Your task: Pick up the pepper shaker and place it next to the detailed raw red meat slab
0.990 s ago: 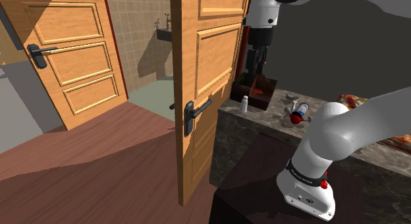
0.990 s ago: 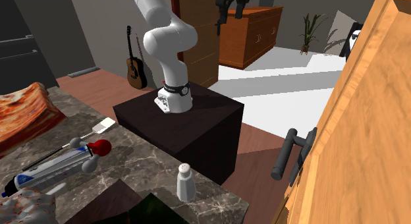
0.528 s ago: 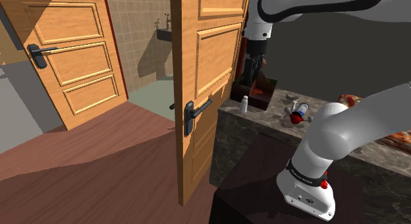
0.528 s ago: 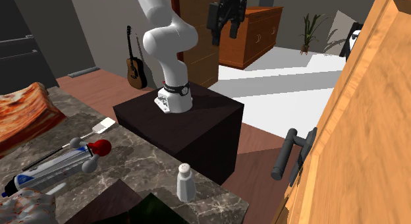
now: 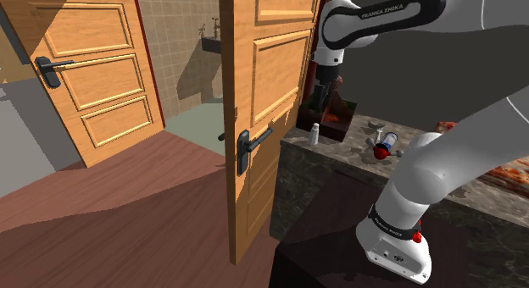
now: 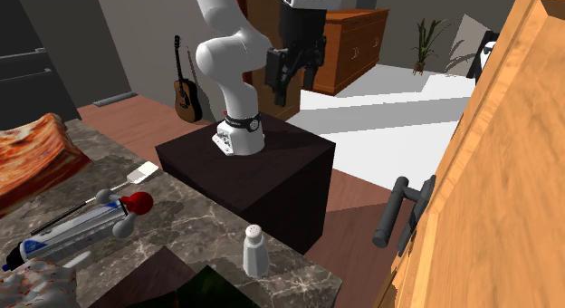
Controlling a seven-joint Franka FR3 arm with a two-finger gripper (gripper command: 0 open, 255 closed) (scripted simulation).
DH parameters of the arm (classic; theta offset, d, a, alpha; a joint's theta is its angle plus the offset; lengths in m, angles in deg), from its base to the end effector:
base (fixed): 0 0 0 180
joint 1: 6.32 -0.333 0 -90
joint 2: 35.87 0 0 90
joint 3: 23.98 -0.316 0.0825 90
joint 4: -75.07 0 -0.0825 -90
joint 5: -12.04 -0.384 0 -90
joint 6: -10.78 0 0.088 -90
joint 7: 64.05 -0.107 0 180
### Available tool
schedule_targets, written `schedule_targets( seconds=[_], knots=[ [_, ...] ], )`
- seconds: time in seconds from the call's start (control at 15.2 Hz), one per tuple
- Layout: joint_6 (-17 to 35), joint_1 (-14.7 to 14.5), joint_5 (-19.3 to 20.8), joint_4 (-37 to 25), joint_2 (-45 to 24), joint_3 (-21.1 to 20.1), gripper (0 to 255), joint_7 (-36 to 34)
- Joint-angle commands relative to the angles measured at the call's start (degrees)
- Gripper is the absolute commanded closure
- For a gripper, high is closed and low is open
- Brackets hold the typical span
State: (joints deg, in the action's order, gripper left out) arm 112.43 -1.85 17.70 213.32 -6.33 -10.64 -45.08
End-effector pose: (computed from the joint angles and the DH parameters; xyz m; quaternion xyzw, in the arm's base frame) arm 0.3601 -0.1307 0.4806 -0.9969 -0.0418 0.0606 0.0289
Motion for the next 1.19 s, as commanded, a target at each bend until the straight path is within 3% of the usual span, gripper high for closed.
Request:
schedule_targets(
  seconds=[0.0, 0.53, 1.12],
  knots=[
    [3.0, 0.5, 0.4, -0.4, -3.3, 1.9, 0, 2.1],
    [13.0, 1.9, -1.3, -5.4, -18.2, 9.4, 0, 11.8],
    [19.9, 5.3, -10.6, -16.8, -38.4, 14.0, 0, 25.1]
  ],
)
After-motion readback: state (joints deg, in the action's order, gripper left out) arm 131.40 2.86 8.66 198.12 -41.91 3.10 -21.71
